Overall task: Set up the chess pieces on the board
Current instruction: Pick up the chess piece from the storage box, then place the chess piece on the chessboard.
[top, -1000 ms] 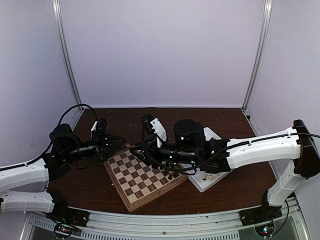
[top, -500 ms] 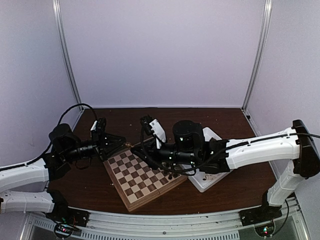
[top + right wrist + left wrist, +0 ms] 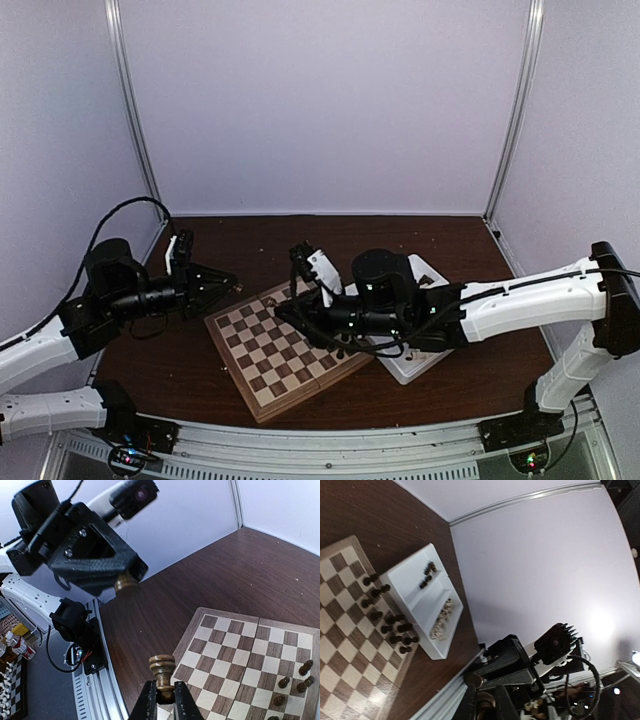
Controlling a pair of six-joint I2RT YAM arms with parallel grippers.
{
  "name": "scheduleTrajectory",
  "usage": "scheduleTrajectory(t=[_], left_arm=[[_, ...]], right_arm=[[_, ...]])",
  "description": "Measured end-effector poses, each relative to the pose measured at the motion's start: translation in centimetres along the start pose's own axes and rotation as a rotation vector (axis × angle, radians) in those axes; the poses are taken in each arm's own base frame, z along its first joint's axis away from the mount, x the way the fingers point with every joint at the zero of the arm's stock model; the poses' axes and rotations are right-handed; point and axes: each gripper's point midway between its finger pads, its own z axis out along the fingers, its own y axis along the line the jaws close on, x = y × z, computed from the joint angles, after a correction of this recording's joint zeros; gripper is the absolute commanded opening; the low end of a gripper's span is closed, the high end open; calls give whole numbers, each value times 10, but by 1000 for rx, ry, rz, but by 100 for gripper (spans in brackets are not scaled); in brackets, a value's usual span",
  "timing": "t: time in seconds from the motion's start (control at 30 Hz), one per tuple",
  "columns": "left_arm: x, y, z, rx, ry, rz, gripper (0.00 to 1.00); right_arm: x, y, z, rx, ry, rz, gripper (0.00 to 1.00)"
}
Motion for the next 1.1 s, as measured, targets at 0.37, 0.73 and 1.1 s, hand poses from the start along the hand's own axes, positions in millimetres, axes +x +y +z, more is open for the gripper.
scheduleTrajectory(t=[0.37,0.73,1.1], left_arm=[[-25,17,-47,-395,-87,321,2],[-18,58,-55,-568,-9,408,2],[-17,61,-54,-579,8,433,2]], right_arm=[[20,-11,-5,126,282,18,1],[79,-31,-10,301,772,22,0],[161,-65,-8,461,1148,4,0]])
